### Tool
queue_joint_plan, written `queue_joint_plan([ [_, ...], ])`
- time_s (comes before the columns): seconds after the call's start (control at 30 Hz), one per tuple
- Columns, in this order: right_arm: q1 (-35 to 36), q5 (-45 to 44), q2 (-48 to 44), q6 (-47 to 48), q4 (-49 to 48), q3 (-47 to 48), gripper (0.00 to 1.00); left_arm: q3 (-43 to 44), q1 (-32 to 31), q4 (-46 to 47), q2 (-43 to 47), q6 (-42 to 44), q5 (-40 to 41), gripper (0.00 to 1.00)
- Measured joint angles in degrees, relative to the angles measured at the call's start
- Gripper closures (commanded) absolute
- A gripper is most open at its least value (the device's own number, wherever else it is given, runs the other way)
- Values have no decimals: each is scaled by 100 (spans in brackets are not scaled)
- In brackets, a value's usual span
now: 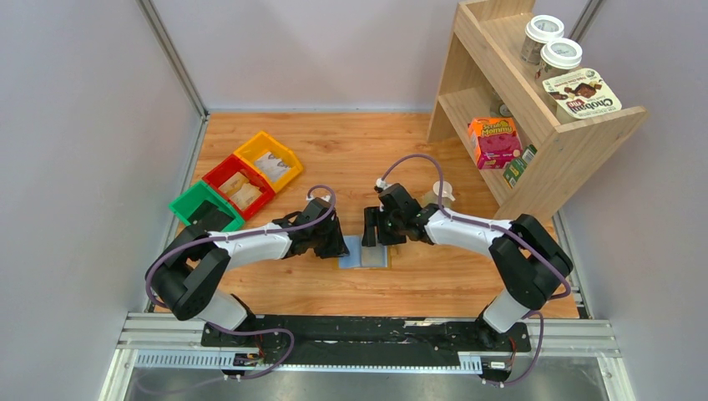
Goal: Take the credit cards out of the card holder
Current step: Remove the credit card from the card holder.
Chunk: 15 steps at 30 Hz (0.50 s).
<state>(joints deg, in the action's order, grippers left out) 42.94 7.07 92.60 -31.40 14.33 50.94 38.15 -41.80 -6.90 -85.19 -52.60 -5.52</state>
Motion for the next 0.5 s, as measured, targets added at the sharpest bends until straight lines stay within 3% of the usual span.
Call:
queue_joint_plan([
  [0.5,63,807,0,33,-223,2,39,0,2,9,0,2,-42,70],
])
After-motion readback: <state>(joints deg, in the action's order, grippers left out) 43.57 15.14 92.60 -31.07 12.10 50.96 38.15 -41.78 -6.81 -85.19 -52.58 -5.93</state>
